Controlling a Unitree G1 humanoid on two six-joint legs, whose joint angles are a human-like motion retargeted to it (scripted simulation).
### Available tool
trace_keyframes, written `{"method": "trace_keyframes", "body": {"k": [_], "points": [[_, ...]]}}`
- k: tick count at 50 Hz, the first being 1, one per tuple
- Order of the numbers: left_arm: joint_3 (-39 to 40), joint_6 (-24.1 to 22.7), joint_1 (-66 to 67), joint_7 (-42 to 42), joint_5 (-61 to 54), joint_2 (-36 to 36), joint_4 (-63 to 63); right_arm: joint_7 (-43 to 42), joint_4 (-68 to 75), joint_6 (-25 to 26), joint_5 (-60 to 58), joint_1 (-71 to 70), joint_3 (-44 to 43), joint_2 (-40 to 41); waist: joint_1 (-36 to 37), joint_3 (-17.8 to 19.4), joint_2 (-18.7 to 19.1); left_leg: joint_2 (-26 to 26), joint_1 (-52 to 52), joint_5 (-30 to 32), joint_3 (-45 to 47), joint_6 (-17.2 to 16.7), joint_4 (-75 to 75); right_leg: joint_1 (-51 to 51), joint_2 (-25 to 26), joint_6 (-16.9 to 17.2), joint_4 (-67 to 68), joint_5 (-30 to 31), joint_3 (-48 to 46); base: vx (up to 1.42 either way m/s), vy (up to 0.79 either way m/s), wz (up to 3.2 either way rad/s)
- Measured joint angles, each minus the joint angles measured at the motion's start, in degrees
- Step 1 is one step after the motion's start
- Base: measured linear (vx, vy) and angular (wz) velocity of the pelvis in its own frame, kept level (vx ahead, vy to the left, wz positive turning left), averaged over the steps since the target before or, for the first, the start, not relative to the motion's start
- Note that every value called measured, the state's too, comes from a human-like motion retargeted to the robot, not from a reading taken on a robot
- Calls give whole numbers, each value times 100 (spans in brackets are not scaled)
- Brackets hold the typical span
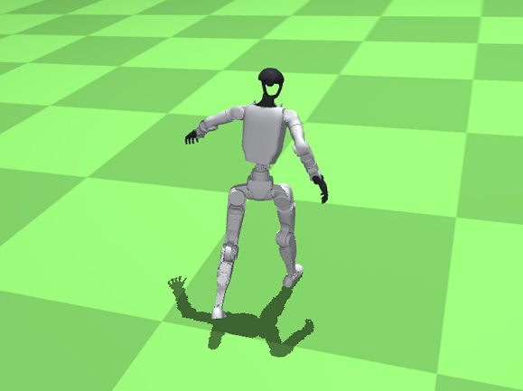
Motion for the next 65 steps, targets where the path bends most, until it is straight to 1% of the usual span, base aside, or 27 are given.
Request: {"method": "trace_keyframes", "body": {"k": [3, 6, 8, 10, 12, 13, 15, 16, 17, 18, 20, 22, 23, 25, 27, 30, 32, 35, 40, 43, 47, 50, 53, 55, 60, 62, 65], "points": [[457, 42, 867, -360, -771, -640, -21, 614, 2046, 371, 223, -934, 1032, 430, 1040, -422, 47, -684, -891, -300, 269, 484, -459, 640, 29, -134, 573, -391, 1034, -32, 45, -247], [833, 266, 1309, -571, -1164, -1335, 205, 1162, 3826, 624, 147, -1946, 1355, 830, 2439, -650, 178, -430, -2051, -528, 960, 1125, -690, 1035, 370, -651, 1482, -448, 1780, -40, 13, -343], [1153, 379, 1470, -617, -1118, -1755, 445, 1172, 4560, 685, -294, -2488, 1281, 957, 3370, -723, 97, -165, -2738, -1039, 1359, 1390, -856, 1303, 221, -809, 2107, -630, 1768, -31, 0, -351], [1527, 422, 1583, -557, -1188, -2137, 713, 1001, 4873, 708, -761, -2920, 1191, 949, 4229, -729, -161, 63, -3298, -1734, 1820, 1396, -1015, 1646, -236, -675, 2407, -665, 1545, -27, -9, -334], [1940, 459, 1761, -443, -1457, -2489, 1004, 785, 4722, 698, -906, -3160, 1112, 829, 4934, -715, -514, 267, -3755, -2187, 2296, 1320, -1000, 2039, -745, -312, 2192, -294, 1450, -30, -21, -302], [2155, 489, 1861, -367, -1639, -2665, 1169, 681, 4539, 682, -860, -3265, 1070, 753, 5228, -697, -720, 364, -4030, -2237, 2481, 1328, -835, 2182, -996, -117, 1989, 34, 1474, -36, -33, -266], [2561, 607, 1996, -127, -2110, -2999, 1557, 508, 3953, 670, -520, -3527, 1037, 584, 5596, -687, -1165, 742, -5003, -2025, 2583, 1429, 171, 2251, -1350, 0, 1590, 665, 1457, -42, -44, -199], [2665, 693, 2036, -4, -2335, -3150, 1787, 405, 3588, 651, -257, -3682, 1047, 486, 5575, -608, -1411, 868, -5694, -1947, 2585, 1546, 1193, 2293, -1673, -4, 1536, 549, 1449, -44, -39, -98], [2726, 772, 2052, 99, -2532, -3295, 2008, 283, 3218, 624, -6, -3857, 1058, 400, 5531, -504, -1601, 1033, -6346, -1883, 2545, 1612, 2195, 2358, -1936, -92, 1544, 242, 1427, -44, -33, -33], [2698, 837, 2018, 160, -2672, -3428, 2213, 125, 2836, 581, 224, -4071, 1069, 338, 5441, -350, -1681, 1275, -6921, -1844, 2422, 1575, 3158, 2471, -2080, -349, 1675, -448, 1377, -44, -34, -2], [2314, 879, 1828, 153, -2816, -3704, 2451, -242, 2139, 447, 423, -4510, 1069, 249, 5164, 124, -1760, 1493, -7693, -1818, 2222, 1370, 4505, 2717, -2407, -768, 2260, -2315, 1217, -44, -34, 43], [1504, 831, 1523, 98, -2695, -3914, 2273, -535, 1612, 331, 423, -4949, 1044, 242, 4923, 742, -1698, 1550, -8041, -1843, 2015, 1158, 5221, 2817, -2652, -1172, 3197, -3865, 1117, -41, -32, 68], [1092, 757, 1388, 57, -2466, -3994, 2073, -714, 1382, 241, 338, -5058, 973, 262, 4780, 971, -1653, 1505, -8194, -1854, 1932, 1052, 5454, 2847, -2753, -1160, 3633, -4398, 1044, -34, -24, 92], [421, 601, 1129, 76, -1963, -4095, 1579, -976, 1038, 135, 175, -5173, 805, 372, 4502, 1330, -1540, 1366, -8463, -1829, 1821, 883, 5795, 2812, -2936, -1096, 4469, -5048, 1000, -23, -14, 105], [90, 502, 936, 141, -1588, -4161, 1174, -1151, 912, 114, 56, -5187, 620, 626, 4251, 1534, -1402, 1247, -8651, -1735, 1847, 750, 6028, 2743, -3026, -951, 5089, -5219, 1168, -9, -2, 97], [-96, 521, 737, 107, -1389, -4220, 968, -1334, 1066, 184, -76, -5354, 425, 1123, 3912, 1610, -1185, 1510, -8830, -1447, 2439, 850, 6273, 2551, -2905, -852, 5665, -5075, 1763, 2, 4, 75], [-107, 635, 619, -74, -1337, -4172, 1132, -1369, 1352, 267, -169, -5731, 469, 1384, 3738, 1585, -971, 2133, -8666, -1491, 3359, 1268, 6364, 2420, -2600, -879, 5804, -4866, 2244, 9, 6, 46], [-140, 745, 544, -405, -1173, -4010, 1517, -1331, 1811, 358, -384, -6491, 871, 1640, 3601, 1487, -628, 2701, -8235, -2164, 4497, 1899, 6347, 2244, -2203, -924, 5723, -4599, 2764, 13, 11, 10], [-338, 600, 678, -491, -1018, -3631, 2087, -1411, 2422, 347, -657, -7963, 1972, 2056, 3701, 1465, -332, 2674, -8163, -2759, 4731, 2295, 6265, 1997, -2403, -977, 5198, -4328, 2771, 14, 14, -35], [-242, 519, 844, -497, -926, -3410, 2397, -1746, 2737, 323, -854, -8705, 2203, 2471, 3849, 1492, -248, 2590, -8251, -2972, 4726, 2375, 6157, 1826, -2517, -1040, 4854, -4105, 2708, 13, 12, -39], [77, 480, 1063, -568, -893, -3199, 2800, -2153, 3169, 343, -1062, -9548, 2275, 2947, 3984, 1501, -313, 2268, -8522, -3062, 4599, 2456, 5859, 1713, -2475, -903, 4165, -3542, 2846, 15, 9, 1], [247, 508, 1196, -704, -970, -3162, 2987, -2153, 3411, 345, -976, -10004, 2384, 3110, 3997, 1505, -426, 2054, -8605, -2849, 4606, 2496, 5485, 1628, -2278, -735, 3733, -3058, 2969, 19, 5, 42], [392, 528, 1269, -930, -1225, -3245, 2959, -2024, 3461, 295, -806, -10100, 2420, 3071, 3967, 1505, -554, 1824, -8547, -2567, 4623, 2384, 4952, 1574, -2017, -636, 3399, -2646, 2855, 22, 2, 63], [487, 515, 1276, -1026, -1531, -3341, 2831, -2050, 3436, 247, -686, -9981, 2382, 2980, 3949, 1504, -659, 1615, -8492, -2373, 4588, 2239, 4529, 1536, -1919, -637, 3197, -2561, 2535, 21, 0, 68], [438, 282, 1224, -665, -2541, -3671, 2076, -2414, 3628, 173, -394, -9403, 2322, 2760, 4010, 1559, -973, 1224, -8380, -2058, 4376, 2011, 3751, 1244, -1944, -770, 2748, -3350, 1145, 17, -3, 44], [316, 132, 1212, -446, -2713, -3774, 1661, -2340, 3810, 203, -346, -9169, 2369, 2727, 4053, 1569, -1160, 1191, -8401, -2058, 4310, 2046, 3749, 1137, -1922, -783, 2656, -3271, 816, 14, -6, 27], [134, -16, 1134, -291, -2644, -3855, 1164, -2038, 4002, 266, -357, -8787, 2492, 2733, 4166, 1530, -1489, 1220, -8476, -2197, 4225, 2118, 3996, 1254, -1932, -794, 2616, -2720, 492, 19, -6, 28]]}}
